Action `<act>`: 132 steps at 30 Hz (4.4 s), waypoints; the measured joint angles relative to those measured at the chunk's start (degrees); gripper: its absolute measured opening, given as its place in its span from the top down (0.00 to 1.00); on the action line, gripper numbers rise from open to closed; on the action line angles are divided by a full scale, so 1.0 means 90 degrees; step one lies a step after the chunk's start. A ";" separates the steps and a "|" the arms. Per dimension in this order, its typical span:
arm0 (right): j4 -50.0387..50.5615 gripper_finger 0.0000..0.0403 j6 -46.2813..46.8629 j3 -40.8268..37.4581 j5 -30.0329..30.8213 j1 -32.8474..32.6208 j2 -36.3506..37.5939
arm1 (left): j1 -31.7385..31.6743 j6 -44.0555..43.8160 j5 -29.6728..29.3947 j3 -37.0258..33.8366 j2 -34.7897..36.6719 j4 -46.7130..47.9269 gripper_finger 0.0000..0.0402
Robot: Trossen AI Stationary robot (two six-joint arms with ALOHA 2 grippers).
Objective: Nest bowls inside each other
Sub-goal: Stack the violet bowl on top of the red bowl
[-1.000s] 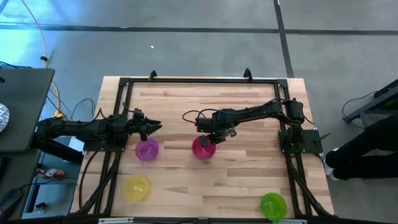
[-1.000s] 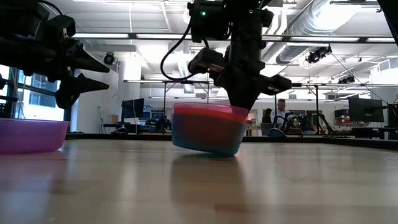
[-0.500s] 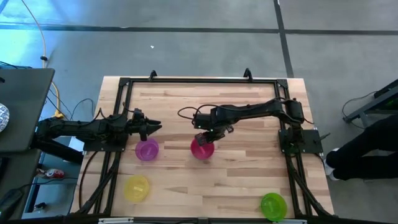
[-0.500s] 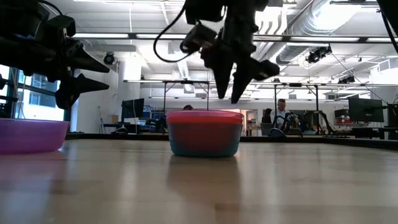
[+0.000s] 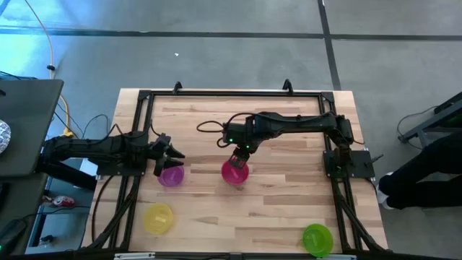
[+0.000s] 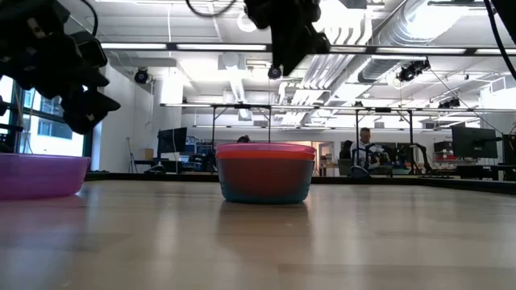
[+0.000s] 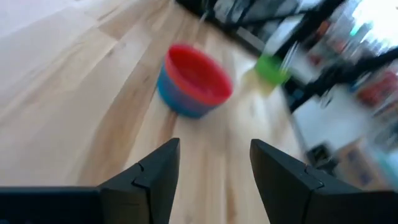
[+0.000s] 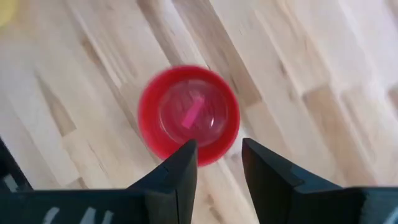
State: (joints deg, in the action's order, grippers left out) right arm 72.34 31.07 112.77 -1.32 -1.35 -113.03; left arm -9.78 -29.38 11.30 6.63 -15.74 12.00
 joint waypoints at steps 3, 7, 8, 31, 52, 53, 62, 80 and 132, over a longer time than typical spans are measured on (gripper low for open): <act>-0.0003 0.70 -0.0583 0.0311 0.0094 -0.0026 0.0000 | 0.0005 0.0616 -0.0276 0.0388 -0.0043 0.0848 0.54; 0.0010 0.70 -0.1010 0.0538 0.0141 -0.0031 0.0000 | 0.0003 0.0836 -0.0482 0.0529 -0.0101 0.0912 0.54; 0.0036 0.70 -0.1094 0.0585 0.0141 -0.0031 0.0000 | 0.0002 0.0803 -0.0639 0.0551 -0.0178 0.0994 0.54; 0.0452 0.70 -0.3286 0.0680 0.0129 0.0088 0.0876 | 0.0499 0.0471 -0.0624 0.3812 -0.2351 0.4035 0.54; 0.0189 0.70 -0.3323 0.0680 0.0126 0.0156 0.1056 | 0.0768 0.1002 -0.1684 0.4097 -0.3036 0.6905 0.54; 0.0189 0.70 -0.3320 0.0680 0.0127 0.0156 0.1056 | 0.0766 0.1003 -0.1665 0.4092 -0.3167 0.6785 0.54; 0.0128 0.70 -0.3335 0.0680 0.0126 0.0156 0.1056 | 0.0661 0.1326 -0.1564 0.4056 -0.4314 0.6335 0.54; 0.0245 0.70 -0.3333 0.0678 0.0121 0.0007 0.1054 | 0.0663 0.1961 -0.1429 0.4056 -0.5594 0.5242 0.54; 0.0246 0.70 -0.2280 0.0675 0.2555 -0.1602 0.3334 | -0.0333 0.2781 -0.0738 0.4435 -0.7146 0.4722 1.00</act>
State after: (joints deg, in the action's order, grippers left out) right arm 74.55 10.55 118.85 21.67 -15.77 -83.02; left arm -12.78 -4.35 4.66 46.54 -80.05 54.50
